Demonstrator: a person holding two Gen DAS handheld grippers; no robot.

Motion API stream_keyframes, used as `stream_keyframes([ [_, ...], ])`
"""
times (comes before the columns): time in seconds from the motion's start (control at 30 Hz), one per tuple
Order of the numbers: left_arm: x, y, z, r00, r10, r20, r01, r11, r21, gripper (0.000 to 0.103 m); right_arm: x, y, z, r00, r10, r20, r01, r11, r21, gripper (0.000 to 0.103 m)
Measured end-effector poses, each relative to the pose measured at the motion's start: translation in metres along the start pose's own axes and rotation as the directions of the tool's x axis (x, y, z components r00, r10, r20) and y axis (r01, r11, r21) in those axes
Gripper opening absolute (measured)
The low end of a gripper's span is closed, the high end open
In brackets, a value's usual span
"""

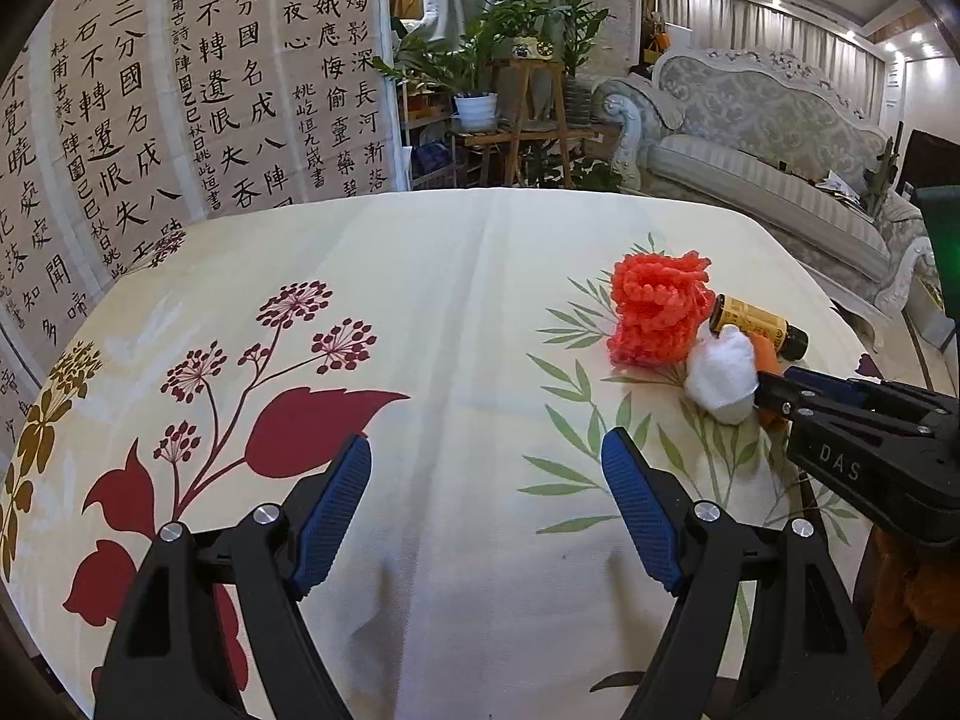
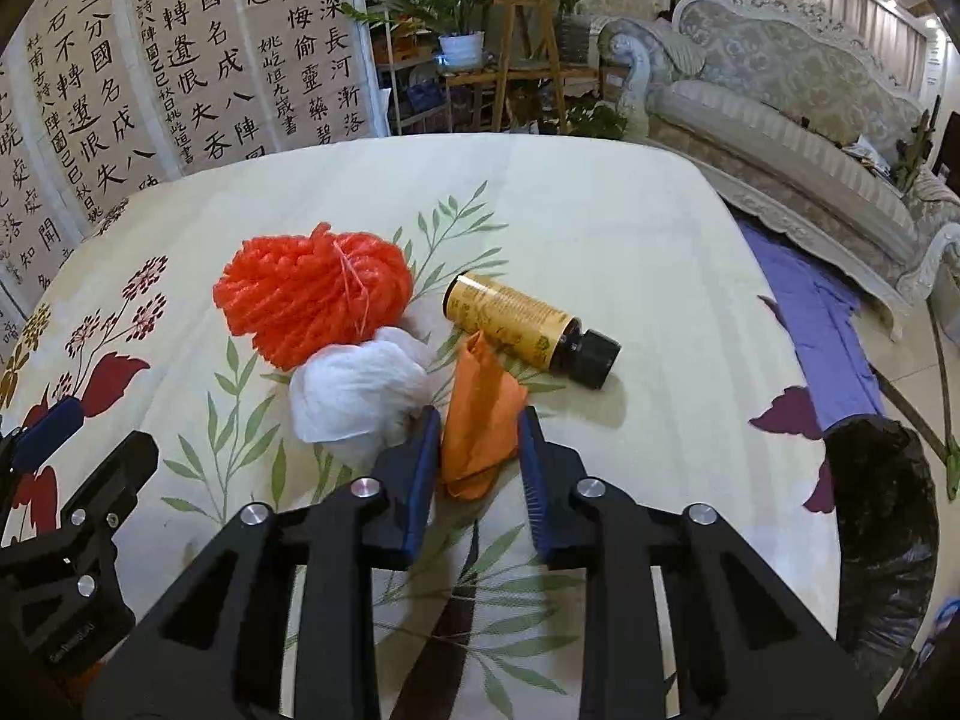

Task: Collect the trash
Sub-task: 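Grasp the white tissue with the left gripper while the right gripper grasps the orange cloth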

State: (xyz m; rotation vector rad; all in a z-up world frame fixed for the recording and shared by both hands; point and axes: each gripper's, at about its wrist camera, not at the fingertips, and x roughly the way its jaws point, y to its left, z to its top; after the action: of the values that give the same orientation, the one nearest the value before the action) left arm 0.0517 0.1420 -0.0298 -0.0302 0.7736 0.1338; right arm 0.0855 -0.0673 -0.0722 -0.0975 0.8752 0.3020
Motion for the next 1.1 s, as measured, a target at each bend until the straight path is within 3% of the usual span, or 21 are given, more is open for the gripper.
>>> stream_keyframes([
  [0.3, 0.0, -0.018, 0.001, 0.999, -0.047, -0.002, 0.047, 0.999, 0.025, 0.077, -0.022, -0.042, -0.023, 0.99, -0.141, 0.023, 0.141, 0.99, 0.023, 0.025],
  [0.47, 0.001, -0.038, 0.003, 0.996, -0.087, 0.004, 0.086, 0.995, 0.044, 0.077, -0.027, -0.067, -0.03, 0.99, -0.139, 0.024, 0.137, 0.987, 0.084, 0.025],
  [0.7, 0.005, -0.061, 0.008, 0.991, -0.131, 0.017, 0.13, 0.99, 0.061, 0.078, -0.024, -0.07, -0.029, 0.993, -0.114, 0.028, 0.111, 0.989, 0.099, 0.026],
  [1.1, 0.024, -0.078, 0.02, 0.991, -0.128, -0.027, 0.129, 0.99, 0.053, 0.078, -0.024, -0.075, -0.029, 0.995, -0.1, 0.02, 0.097, 0.989, 0.112, 0.026],
])
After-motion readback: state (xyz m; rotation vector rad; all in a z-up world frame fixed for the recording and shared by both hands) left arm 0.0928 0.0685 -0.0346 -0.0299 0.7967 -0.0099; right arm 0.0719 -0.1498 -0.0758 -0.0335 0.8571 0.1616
